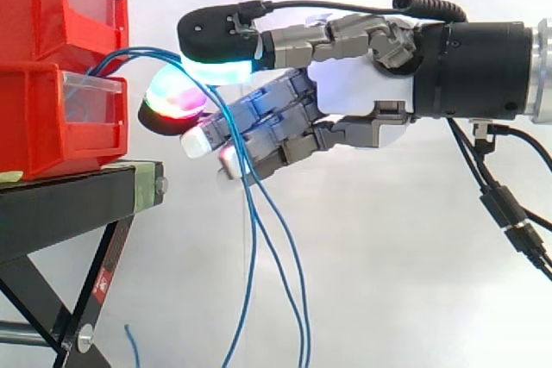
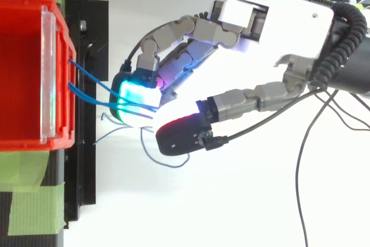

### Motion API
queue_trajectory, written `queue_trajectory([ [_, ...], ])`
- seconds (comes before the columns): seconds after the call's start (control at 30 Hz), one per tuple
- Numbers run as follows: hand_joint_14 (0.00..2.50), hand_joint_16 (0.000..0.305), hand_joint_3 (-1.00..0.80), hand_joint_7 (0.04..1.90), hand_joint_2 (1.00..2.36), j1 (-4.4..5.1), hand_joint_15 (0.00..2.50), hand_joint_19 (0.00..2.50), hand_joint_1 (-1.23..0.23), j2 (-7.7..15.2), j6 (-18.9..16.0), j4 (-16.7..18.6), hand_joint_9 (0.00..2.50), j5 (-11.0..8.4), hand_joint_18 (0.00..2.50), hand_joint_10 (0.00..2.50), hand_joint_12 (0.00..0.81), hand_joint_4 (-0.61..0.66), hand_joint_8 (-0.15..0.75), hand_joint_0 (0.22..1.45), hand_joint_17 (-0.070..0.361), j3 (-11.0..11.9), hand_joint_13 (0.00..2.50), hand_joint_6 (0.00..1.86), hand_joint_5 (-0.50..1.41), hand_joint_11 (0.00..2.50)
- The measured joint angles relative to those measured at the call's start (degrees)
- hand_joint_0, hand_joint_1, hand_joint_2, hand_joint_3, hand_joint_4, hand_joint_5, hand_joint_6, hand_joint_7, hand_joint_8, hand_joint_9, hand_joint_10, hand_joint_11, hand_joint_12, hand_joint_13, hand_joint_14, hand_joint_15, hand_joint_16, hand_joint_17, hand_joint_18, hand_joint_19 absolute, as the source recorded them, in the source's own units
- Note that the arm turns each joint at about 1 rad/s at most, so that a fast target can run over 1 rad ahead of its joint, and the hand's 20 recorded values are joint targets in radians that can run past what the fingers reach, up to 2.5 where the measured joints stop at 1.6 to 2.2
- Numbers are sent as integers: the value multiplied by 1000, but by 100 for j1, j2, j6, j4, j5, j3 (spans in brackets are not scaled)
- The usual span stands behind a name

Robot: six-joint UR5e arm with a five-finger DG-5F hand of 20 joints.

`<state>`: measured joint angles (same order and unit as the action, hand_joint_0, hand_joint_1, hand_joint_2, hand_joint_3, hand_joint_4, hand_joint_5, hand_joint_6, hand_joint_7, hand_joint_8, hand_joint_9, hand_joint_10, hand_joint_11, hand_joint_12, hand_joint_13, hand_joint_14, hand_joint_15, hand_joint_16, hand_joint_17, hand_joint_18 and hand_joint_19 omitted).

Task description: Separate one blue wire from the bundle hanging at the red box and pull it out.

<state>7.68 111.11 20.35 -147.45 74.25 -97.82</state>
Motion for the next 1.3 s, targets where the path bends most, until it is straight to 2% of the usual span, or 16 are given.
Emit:
queue_trajectory([
  [0.17,23,48,-108,861,1021,-10,918,296,-739,-8,-319,-134,886,9,789,13,476,199,400,616,109,0,1330,839,-164,464],
  [0.47,23,47,-101,870,1021,-12,762,285,-737,-11,-741,-198,887,-2,788,12,540,201,400,613,106,0,1306,838,-164,456],
  [0.6,20,47,-104,864,1021,-5,623,272,-738,-11,-1185,-235,863,-3,793,12,566,202,399,613,106,0,1225,839,-164,442],
  [0.83,17,48,-105,860,1022,22,557,266,-732,-10,-2085,-301,796,-29,793,12,578,199,392,612,109,0,1180,840,-165,443],
  [1.03,21,47,-112,858,1021,30,667,262,-724,-10,-2704,-366,751,-36,809,12,564,204,392,615,106,0,1404,841,-167,392],
  [1.2,23,47,-118,860,1022,31,902,275,-721,-10,-2956,-372,735,-40,810,10,535,205,390,616,105,0,1582,841,-169,372],
  [1.3,21,47,-117,860,1022,33,961,288,-720,-10,-3023,-376,735,-41,809,10,526,207,390,616,106,0,1601,841,-170,373],
])
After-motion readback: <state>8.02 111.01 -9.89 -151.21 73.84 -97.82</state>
